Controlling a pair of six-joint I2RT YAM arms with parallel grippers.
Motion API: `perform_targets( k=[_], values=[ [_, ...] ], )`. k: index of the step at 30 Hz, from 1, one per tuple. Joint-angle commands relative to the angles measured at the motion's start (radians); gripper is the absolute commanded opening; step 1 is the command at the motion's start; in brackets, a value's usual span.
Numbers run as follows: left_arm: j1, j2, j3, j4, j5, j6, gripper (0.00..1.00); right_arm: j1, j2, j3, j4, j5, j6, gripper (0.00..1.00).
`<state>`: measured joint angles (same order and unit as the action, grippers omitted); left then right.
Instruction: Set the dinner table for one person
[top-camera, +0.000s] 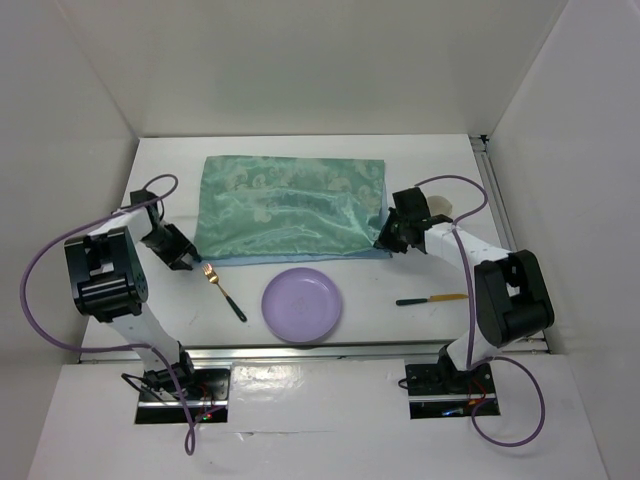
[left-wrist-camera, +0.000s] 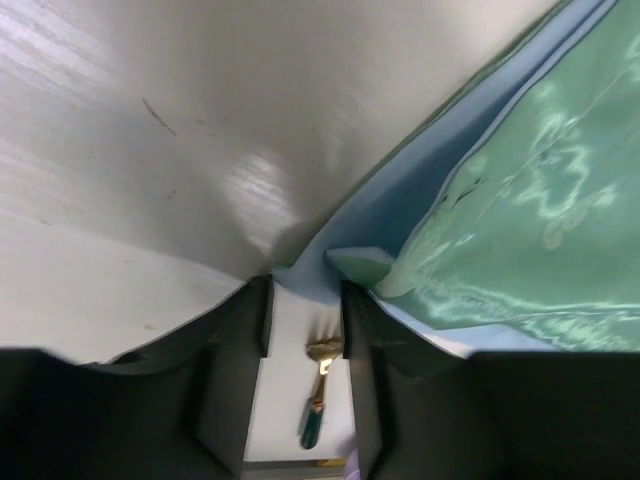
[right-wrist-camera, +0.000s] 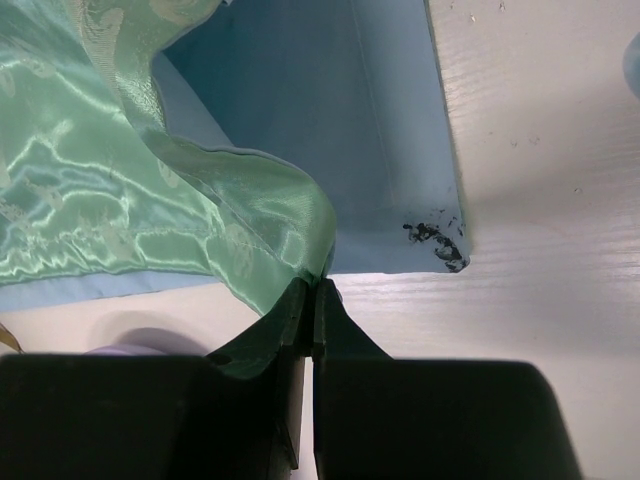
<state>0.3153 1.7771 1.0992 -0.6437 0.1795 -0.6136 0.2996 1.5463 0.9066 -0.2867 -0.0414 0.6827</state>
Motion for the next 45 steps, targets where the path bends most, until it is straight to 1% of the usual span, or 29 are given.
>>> perform_targets(
  k=[1,2,4,6,10,11,12,14,15,19,21,22,24,25,26,29,31,33,35,37,38,40,41,42,43,45],
  values=[
    [0.002,-0.076,-0.019,0.055,0.002,-0.011,0.44,0.010,0.003,0.017,-0.011,0.008,0.003,0.06],
    [0.002,-0.099,-0.031,0.079,0.015,-0.011,0.41,0.010,0.003,0.017,-0.011,0.008,0.003,0.06],
    [0.011,-0.155,-0.054,0.099,0.031,-0.011,0.30,0.010,0.003,0.026,-0.020,0.008,-0.006,0.06],
    [0.011,-0.166,-0.045,0.089,0.026,-0.011,0.30,0.010,0.012,0.037,-0.020,0.008,-0.006,0.06],
    [0.011,-0.137,-0.021,0.079,0.014,0.011,0.59,0.010,0.012,0.037,-0.020,0.008,-0.006,0.06],
    [0.011,-0.137,-0.021,0.079,0.014,0.011,0.69,0.010,0.012,0.037,-0.020,0.008,-0.006,0.06],
    [0.011,-0.127,-0.021,0.091,0.024,0.011,0.75,0.010,0.012,0.037,-0.020,0.008,-0.006,0.06],
    [0.011,-0.127,-0.021,0.101,0.038,0.002,0.89,0.010,0.012,0.037,-0.020,0.008,-0.006,0.06],
    [0.011,-0.114,-0.021,0.101,0.038,0.002,0.99,0.010,0.012,0.037,-0.020,0.008,-0.006,0.06],
    [0.011,-0.079,-0.021,0.101,0.038,0.002,0.99,0.010,0.012,0.028,-0.020,0.008,-0.006,0.06],
    [0.011,-0.059,-0.021,0.114,0.038,-0.012,0.96,0.010,0.012,0.028,-0.020,0.008,-0.006,0.06],
    [0.011,-0.041,-0.035,0.134,0.038,-0.012,0.89,0.010,0.012,0.028,-0.020,0.008,-0.006,0.06],
    [0.011,-0.007,-0.013,0.141,0.035,-0.012,0.84,0.010,0.012,0.038,-0.020,0.008,-0.006,0.06],
    [0.011,0.010,-0.004,0.141,0.035,-0.012,0.79,0.010,0.012,0.038,-0.020,0.008,-0.006,0.06],
    [0.011,0.034,-0.004,0.141,0.035,-0.012,0.77,0.010,0.012,0.038,-0.020,0.008,-0.006,0.06],
    [0.011,0.045,-0.004,0.141,0.035,-0.021,0.76,0.010,0.021,0.048,-0.020,0.008,-0.006,0.06],
    [0.011,0.045,-0.016,0.141,0.025,-0.031,0.68,0.010,0.021,0.057,-0.020,0.008,-0.006,0.06],
    [0.011,0.056,-0.016,0.141,0.025,-0.031,0.57,0.010,0.021,0.057,-0.020,0.008,-0.006,0.06],
    [0.011,0.056,-0.016,0.131,0.025,-0.031,0.36,0.010,0.021,0.057,-0.020,0.008,-0.006,0.07],
    [0.011,0.056,-0.004,0.121,0.025,-0.031,0.20,0.010,0.021,0.057,-0.020,0.008,-0.006,0.07],
    [0.011,0.047,-0.004,0.112,0.014,-0.022,0.01,0.010,0.021,0.057,-0.032,0.008,-0.006,0.10],
    [0.011,0.047,0.019,0.093,0.003,-0.021,0.00,0.010,0.021,0.057,-0.049,0.008,-0.006,0.17],
    [0.011,0.038,0.019,0.082,0.003,-0.021,0.00,0.010,-0.003,0.057,-0.067,0.017,-0.006,0.25],
    [0.011,0.027,0.019,0.082,0.003,-0.012,0.00,0.010,-0.020,0.043,-0.068,0.029,0.004,0.49],
    [0.011,0.027,0.028,0.072,0.012,-0.012,0.00,0.010,-0.038,0.043,-0.080,0.029,0.020,0.59],
    [0.011,0.009,0.037,0.072,0.012,-0.012,0.00,0.010,-0.101,0.008,-0.092,0.040,0.038,0.68]
  ],
)
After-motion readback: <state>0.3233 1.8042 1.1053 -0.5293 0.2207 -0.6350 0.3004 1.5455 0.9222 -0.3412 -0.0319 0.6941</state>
